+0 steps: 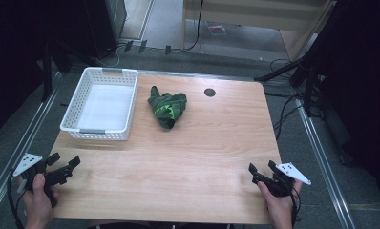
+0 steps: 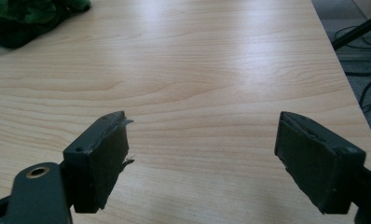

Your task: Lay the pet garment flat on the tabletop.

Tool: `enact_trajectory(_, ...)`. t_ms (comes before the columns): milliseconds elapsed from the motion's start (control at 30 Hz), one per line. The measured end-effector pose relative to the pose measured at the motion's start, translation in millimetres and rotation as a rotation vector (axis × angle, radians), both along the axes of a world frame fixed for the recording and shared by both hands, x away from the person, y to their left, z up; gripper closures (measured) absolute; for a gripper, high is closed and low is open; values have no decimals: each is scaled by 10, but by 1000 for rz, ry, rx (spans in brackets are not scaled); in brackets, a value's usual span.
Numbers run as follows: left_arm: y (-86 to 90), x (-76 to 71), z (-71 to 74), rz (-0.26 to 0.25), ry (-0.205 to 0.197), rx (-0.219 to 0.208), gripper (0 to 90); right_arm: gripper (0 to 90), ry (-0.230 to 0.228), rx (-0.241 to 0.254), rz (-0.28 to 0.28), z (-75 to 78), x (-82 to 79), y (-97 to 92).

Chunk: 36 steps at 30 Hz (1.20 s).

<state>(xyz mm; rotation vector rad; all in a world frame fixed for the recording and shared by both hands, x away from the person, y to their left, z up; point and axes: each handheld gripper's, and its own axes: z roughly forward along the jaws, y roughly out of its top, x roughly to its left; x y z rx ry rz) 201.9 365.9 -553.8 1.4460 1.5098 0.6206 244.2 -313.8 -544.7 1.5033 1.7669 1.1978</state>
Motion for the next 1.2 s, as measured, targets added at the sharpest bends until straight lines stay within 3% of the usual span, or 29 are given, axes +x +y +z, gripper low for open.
enact_trajectory(133,-30,93,4,94,62,56,137,183,-11,-31,-4,11,9,72)
enact_trajectory(167,-37,120,0,121,76,45,137,183,-14,-35,2,19,17,104)
enact_trajectory(333,-43,138,1,223,56,29,137,185,-23,-35,50,133,109,358)
enact_trajectory(467,31,131,0,208,52,-15,133,185,-36,-71,113,274,241,621)
enact_trajectory(567,47,112,0,195,37,-35,133,185,-56,-70,152,408,370,826)
enact_trajectory(833,-18,133,-1,116,41,14,133,185,-83,-112,253,799,801,1535)
enact_trajectory(1067,-15,145,-4,99,63,1,133,186,-91,-137,313,974,1141,2046)
enact_trajectory(1200,-18,149,-5,93,67,6,133,187,-72,-146,347,991,1316,2311)
